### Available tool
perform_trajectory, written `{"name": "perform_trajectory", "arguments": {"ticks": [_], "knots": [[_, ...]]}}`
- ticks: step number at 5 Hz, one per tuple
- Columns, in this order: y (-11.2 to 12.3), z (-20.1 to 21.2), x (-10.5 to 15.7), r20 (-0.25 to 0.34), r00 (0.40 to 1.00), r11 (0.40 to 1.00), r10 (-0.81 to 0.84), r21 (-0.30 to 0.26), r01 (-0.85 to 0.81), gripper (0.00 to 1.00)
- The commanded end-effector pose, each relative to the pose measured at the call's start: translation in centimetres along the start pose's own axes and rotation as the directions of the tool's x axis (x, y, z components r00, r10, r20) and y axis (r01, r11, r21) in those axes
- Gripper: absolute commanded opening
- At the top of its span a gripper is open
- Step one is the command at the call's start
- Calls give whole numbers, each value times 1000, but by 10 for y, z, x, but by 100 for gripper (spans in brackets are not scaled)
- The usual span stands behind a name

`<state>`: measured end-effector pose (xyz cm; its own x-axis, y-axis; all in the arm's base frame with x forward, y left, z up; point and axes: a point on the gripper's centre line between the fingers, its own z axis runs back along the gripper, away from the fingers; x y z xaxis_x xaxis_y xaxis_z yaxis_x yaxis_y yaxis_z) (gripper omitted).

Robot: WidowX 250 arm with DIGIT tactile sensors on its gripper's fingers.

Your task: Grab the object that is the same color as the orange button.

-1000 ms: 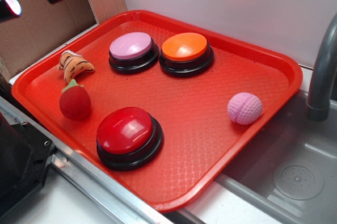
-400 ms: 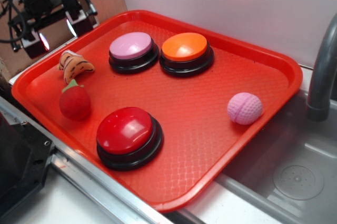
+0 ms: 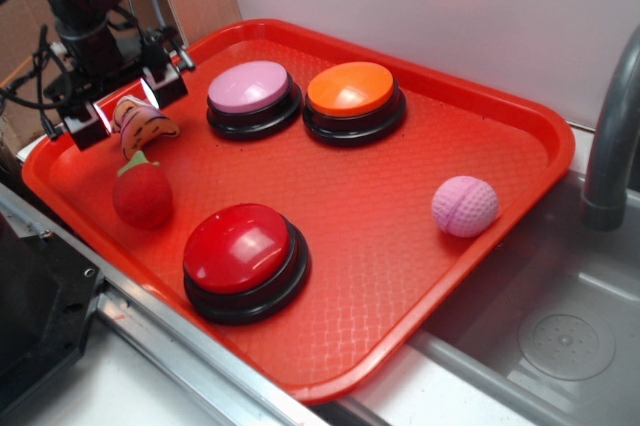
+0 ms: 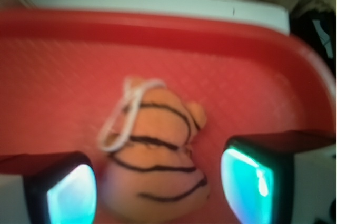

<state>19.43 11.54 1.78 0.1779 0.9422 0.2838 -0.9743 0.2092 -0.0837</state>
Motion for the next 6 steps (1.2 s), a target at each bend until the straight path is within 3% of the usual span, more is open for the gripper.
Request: {"name": "perform_trajectory", "arguments": {"ticks": [1, 2, 3, 4, 5, 6], "knots": [[5, -5, 13, 36, 999, 999, 38, -19, -37, 38], [5, -4, 15, -8, 1000, 999, 26, -35, -26, 0], [-5, 28, 19, -71, 977, 980, -200, -30, 198, 0], [-19, 63, 9, -126, 896, 905, -425, -45, 423, 0], [-33, 112, -24, -116, 767, 775, -631, -132, 618, 0], [-36, 143, -50, -129, 617, 626, -776, -270, 732, 0]]}}
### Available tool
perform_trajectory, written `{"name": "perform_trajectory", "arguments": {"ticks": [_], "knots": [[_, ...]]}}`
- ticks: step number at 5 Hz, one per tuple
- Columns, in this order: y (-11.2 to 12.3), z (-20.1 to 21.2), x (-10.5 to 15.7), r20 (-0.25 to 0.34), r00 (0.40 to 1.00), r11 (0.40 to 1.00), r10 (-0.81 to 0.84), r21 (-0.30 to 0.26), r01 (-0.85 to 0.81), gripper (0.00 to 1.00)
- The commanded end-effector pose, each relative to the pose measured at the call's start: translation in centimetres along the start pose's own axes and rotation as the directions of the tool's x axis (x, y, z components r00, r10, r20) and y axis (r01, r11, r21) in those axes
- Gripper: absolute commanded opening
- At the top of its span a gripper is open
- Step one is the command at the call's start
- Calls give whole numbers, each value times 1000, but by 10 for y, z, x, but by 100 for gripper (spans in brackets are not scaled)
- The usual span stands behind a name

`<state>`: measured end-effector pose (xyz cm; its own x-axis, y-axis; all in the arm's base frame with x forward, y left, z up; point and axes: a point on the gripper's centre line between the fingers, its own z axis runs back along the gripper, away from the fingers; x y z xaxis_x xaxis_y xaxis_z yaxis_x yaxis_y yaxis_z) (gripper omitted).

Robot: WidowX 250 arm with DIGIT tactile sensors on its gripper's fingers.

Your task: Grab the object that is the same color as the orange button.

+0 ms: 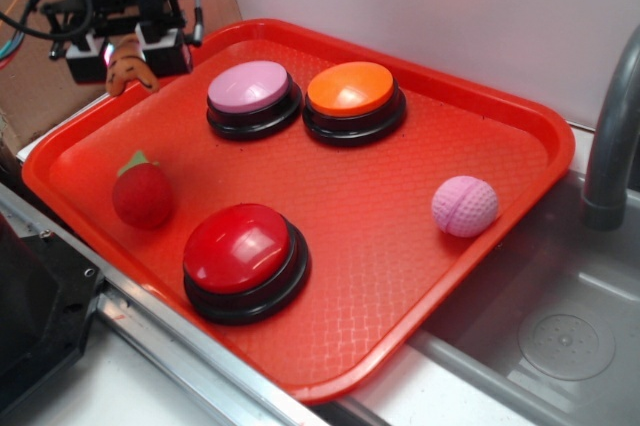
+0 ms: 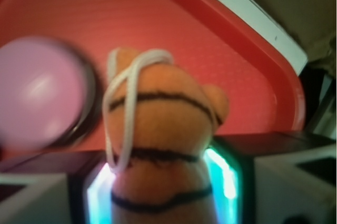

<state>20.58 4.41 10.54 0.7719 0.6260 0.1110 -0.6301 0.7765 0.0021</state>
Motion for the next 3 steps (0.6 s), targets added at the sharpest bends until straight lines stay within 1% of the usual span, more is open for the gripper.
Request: {"name": "perform_trajectory", "arguments": {"ticks": [1, 2, 3], "knots": [[-28, 54, -34, 30, 952, 937, -305, -169, 306, 0], [-39, 51, -48, 28, 934, 920, -356, -163, 355, 0], [-35, 39, -48, 64, 931, 923, -358, -128, 364, 0]]}}
